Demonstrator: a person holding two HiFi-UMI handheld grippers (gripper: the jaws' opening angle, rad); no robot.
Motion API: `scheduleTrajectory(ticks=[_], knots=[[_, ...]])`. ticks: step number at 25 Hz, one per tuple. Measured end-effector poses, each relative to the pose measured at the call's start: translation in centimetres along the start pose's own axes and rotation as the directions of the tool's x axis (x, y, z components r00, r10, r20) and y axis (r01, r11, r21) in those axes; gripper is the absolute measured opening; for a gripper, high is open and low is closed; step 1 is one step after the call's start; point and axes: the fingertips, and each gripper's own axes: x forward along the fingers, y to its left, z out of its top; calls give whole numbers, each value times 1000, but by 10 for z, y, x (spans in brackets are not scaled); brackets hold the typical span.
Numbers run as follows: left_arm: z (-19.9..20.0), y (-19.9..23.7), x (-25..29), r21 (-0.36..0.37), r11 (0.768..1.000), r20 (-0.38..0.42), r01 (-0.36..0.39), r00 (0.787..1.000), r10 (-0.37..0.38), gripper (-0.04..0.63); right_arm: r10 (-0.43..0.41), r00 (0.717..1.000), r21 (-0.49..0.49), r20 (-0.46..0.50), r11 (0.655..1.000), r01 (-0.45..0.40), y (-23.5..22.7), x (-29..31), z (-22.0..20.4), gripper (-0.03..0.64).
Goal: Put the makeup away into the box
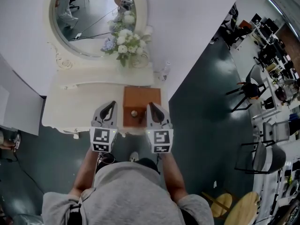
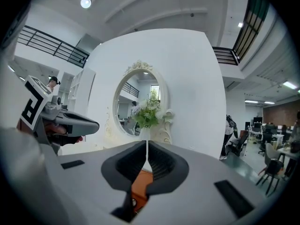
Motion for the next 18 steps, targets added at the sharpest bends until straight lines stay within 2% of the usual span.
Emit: scheduleTrajectory(ticks=[18], knots=[[-1,0,-10,6,1000,12,3,1000,-3,0,-7,1000,4,1,1000,7,7,-5,0,25]])
